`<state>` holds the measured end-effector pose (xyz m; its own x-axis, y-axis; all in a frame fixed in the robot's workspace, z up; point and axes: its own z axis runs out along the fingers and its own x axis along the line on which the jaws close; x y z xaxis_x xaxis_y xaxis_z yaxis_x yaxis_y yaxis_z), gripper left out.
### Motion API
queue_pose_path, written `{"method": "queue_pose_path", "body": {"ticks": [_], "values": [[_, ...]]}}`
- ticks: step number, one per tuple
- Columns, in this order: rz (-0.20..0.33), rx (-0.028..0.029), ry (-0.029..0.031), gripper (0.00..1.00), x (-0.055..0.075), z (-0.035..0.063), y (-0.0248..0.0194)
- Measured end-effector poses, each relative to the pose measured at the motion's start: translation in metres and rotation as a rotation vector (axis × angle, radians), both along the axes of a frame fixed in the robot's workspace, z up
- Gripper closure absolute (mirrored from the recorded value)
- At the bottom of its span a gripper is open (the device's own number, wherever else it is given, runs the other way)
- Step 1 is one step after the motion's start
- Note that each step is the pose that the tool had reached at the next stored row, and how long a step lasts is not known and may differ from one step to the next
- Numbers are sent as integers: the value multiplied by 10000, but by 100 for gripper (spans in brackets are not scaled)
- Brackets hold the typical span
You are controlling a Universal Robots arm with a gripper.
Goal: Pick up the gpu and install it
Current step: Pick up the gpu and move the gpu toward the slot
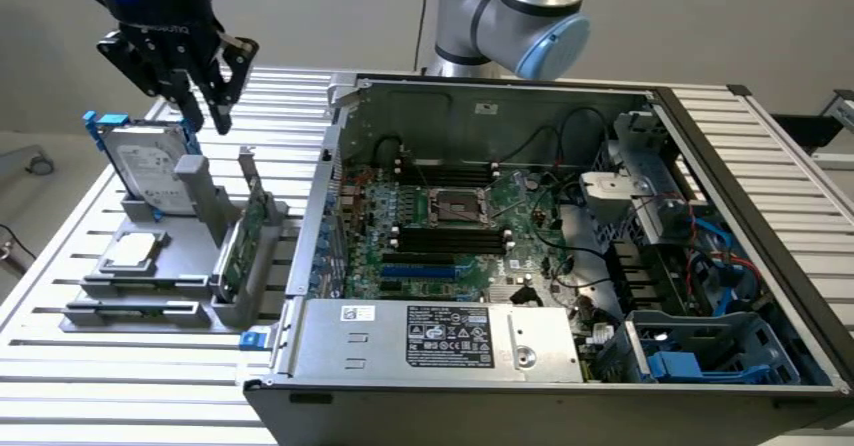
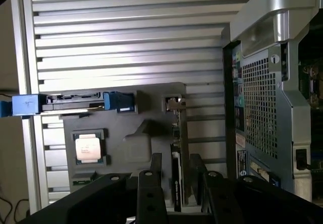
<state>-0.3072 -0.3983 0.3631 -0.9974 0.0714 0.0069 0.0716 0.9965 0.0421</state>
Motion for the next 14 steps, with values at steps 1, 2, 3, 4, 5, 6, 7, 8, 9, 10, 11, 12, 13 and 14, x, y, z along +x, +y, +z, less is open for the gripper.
{"method": "queue_pose_path", "body": {"ticks": [1,2,3,4,5,6,7,8,9,10,11,12,13,14], "values": [[9,1,-1,64,0,-18,-6],[22,0,-1,64,1,-36,-13],[41,0,0,64,2,-54,-22],[73,-1,0,64,6,-72,-32],[109,-1,0,64,10,-90,-41],[152,-2,0,64,14,-109,-51],[194,-2,0,64,18,-127,-59],[236,-1,0,64,21,-145,-67],[280,-1,0,64,25,-163,-75],[322,-2,0,64,27,-181,-83],[361,-2,0,64,29,-199,-92],[403,-2,0,64,32,-218,-102],[442,-2,0,64,34,-235,-110],[483,-1,0,64,36,-253,-120]]}}
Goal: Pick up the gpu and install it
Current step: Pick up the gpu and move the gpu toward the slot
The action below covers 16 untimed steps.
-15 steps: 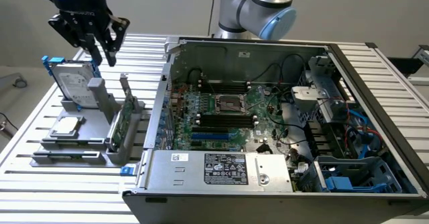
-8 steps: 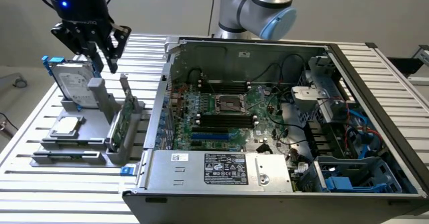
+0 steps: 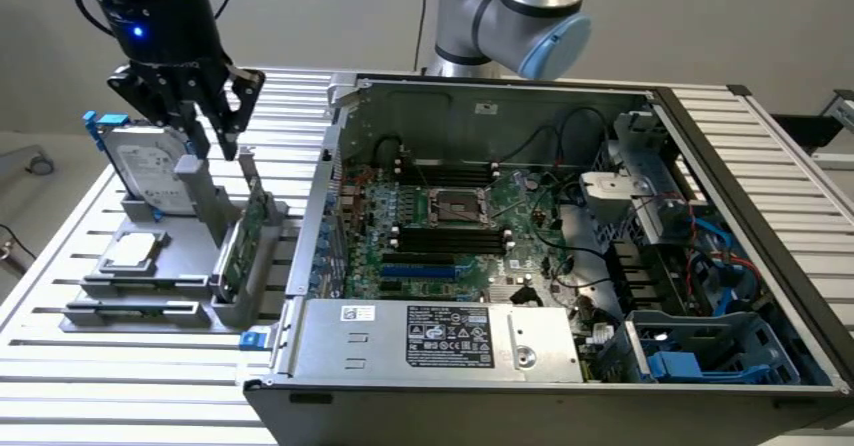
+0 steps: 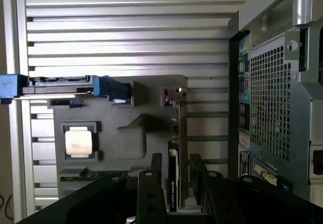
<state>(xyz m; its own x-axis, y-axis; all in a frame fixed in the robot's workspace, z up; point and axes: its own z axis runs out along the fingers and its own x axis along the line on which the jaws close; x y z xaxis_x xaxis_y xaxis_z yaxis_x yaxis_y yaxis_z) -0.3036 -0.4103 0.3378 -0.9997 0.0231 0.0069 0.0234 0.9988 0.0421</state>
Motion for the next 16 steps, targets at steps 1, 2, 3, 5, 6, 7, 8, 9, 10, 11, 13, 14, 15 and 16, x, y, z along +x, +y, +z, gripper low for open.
{"method": "queue_pose_path", "body": {"ticks": [1,2,3,5,6,7,8,9,10,11,13,14,15,16], "values": [[41,0,1,64,2,-17,-9],[83,-1,1,64,4,-33,-17],[124,0,2,64,6,-50,-26],[201,-1,5,64,9,-82,-44],[240,-2,6,64,9,-98,-53],[274,-1,5,64,10,-114,-61],[307,-1,5,64,10,-132,-71],[332,-1,5,64,10,-150,-81],[354,-1,5,64,10,-168,-90],[376,-1,6,64,10,-186,-98],[422,0,5,64,10,-222,-114],[446,-1,6,64,10,-241,-122],[470,-1,6,64,10,-259,-129],[492,-1,6,64,10,-277,-135]]}}
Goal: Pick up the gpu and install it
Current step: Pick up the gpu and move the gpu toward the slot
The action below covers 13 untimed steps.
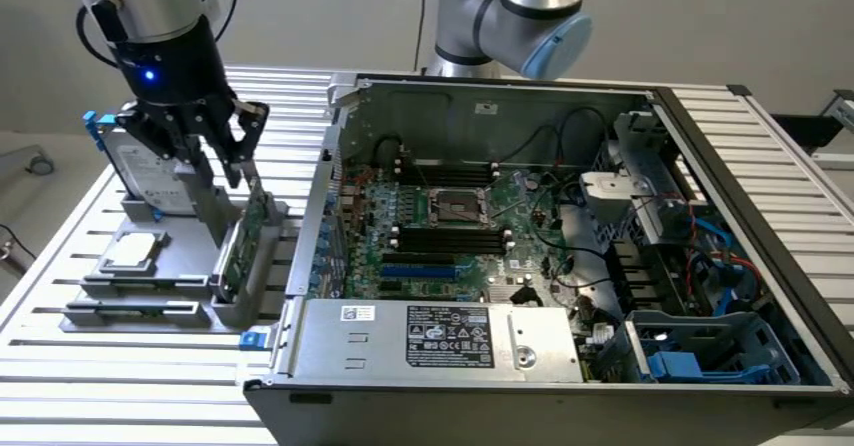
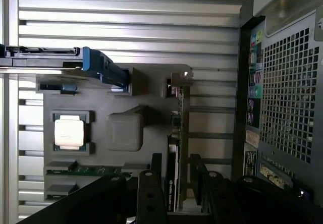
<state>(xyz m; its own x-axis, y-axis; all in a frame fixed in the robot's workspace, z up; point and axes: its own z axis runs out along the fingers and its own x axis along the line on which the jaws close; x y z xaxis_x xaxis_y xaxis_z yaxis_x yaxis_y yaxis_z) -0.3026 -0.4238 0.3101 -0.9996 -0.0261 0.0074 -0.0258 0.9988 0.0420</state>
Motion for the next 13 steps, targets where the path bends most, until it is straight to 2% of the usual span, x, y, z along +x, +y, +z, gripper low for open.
{"method": "queue_pose_path", "body": {"ticks": [13], "values": [[130,0,0,64,-1,-237,-68]]}}
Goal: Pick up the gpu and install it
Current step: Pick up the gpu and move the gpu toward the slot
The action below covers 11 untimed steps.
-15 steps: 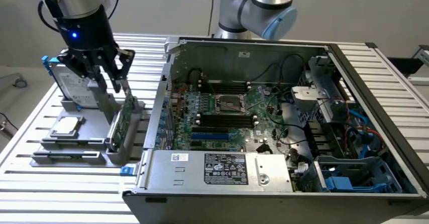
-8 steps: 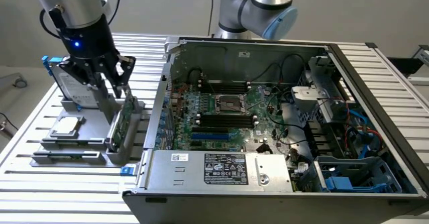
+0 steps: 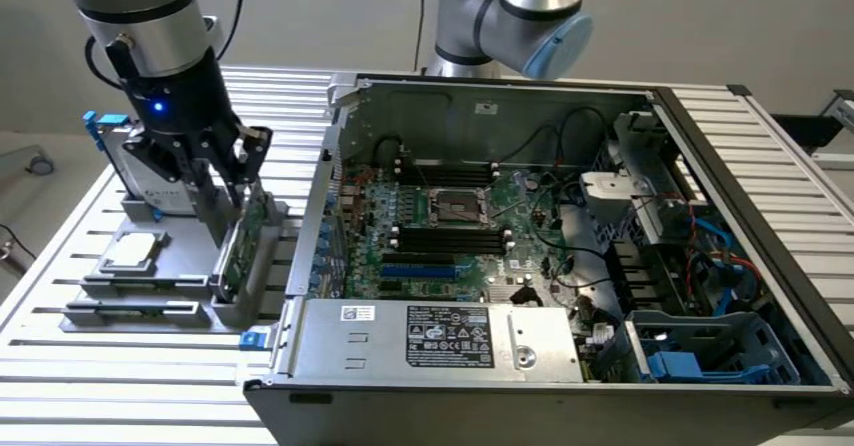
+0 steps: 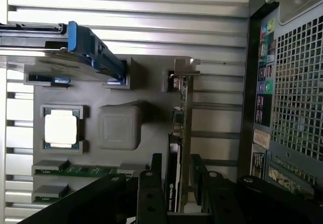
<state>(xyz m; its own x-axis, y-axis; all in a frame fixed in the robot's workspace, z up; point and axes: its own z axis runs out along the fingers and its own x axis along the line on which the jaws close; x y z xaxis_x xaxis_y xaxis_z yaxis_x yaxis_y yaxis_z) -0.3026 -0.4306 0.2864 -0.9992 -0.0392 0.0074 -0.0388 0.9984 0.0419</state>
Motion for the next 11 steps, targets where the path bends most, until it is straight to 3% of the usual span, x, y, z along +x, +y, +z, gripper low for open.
{"method": "queue_pose_path", "body": {"ticks": [11], "values": [[2,-52,-20,64,0,-176,-21]]}}
